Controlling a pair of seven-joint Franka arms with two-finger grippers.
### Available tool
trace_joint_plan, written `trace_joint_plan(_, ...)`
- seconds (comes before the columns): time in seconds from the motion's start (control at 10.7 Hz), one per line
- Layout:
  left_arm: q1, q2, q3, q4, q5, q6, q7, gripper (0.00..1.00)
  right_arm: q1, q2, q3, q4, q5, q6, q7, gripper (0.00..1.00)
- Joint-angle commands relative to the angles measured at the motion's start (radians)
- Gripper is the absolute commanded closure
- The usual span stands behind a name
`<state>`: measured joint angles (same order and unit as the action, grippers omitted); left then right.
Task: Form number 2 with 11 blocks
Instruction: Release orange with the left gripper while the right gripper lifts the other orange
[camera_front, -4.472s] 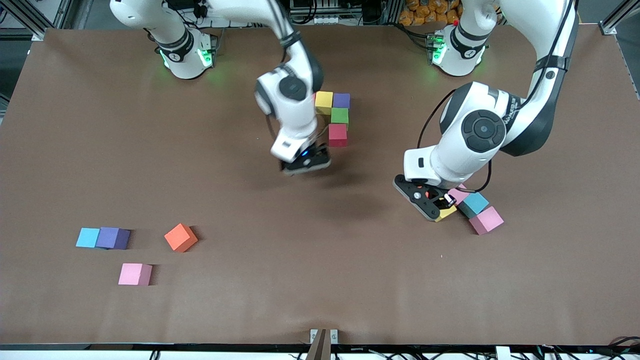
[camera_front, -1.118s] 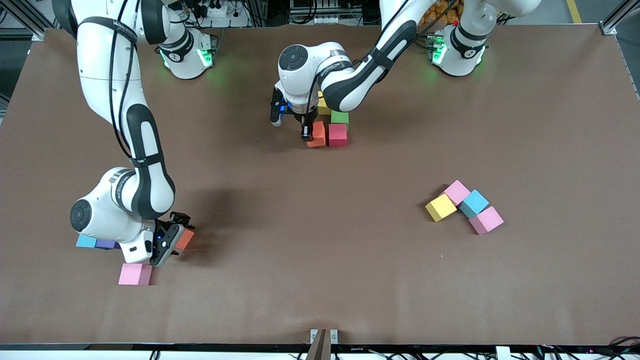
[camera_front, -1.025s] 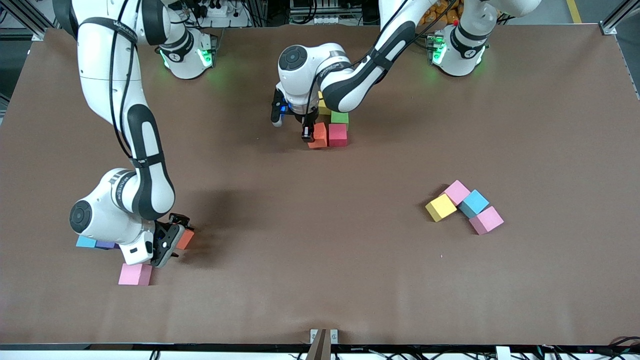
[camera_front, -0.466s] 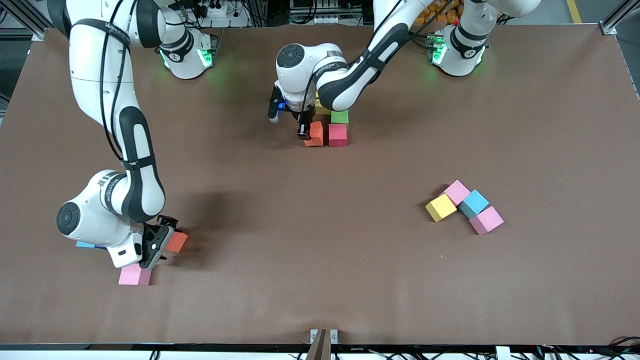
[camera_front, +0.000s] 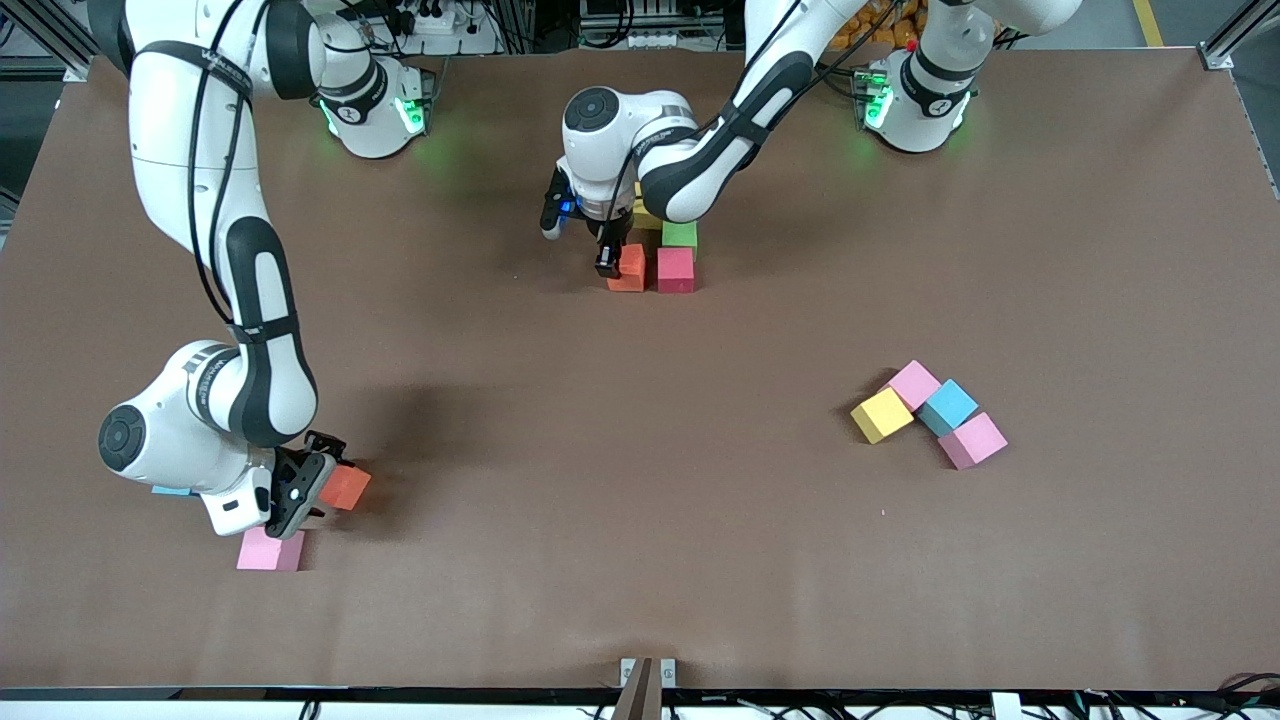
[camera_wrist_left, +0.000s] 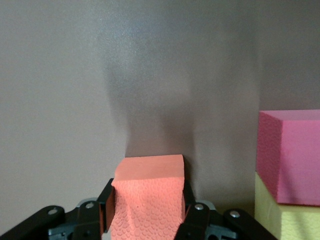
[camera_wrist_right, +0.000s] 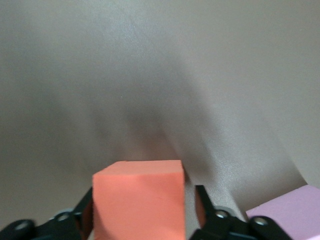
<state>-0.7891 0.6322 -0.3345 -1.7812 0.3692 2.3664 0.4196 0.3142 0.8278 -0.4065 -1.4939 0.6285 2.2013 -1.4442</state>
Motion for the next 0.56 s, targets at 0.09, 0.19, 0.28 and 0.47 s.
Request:
trace_joint_plan(0.09, 0.002, -0.057, 0.003, -0.066, 0.027, 0.019, -0.008, 0.71, -0.007, 0.008, 0.012, 0.027, -0.006, -0.061, -0.005, 0.88)
trace_joint_plan(0.19, 0.004, -0.061, 0.003, -0.073, 0.025, 0.019, -0.008, 0.71, -0.004, 0.007, 0.012, 0.032, -0.004, -0.075, -0.001, 0.91)
trace_joint_plan(0.28, 0.004, -0.060, 0.003, -0.076, 0.025, 0.019, -0.008, 0.71, 0.000, 0.002, 0.012, 0.037, 0.002, -0.101, 0.004, 0.92)
trace_joint_plan(0.47, 0.011, -0.071, 0.003, -0.087, 0.027, 0.020, -0.004, 0.71, 0.012, 0.001, 0.014, 0.037, 0.004, -0.109, 0.018, 0.94)
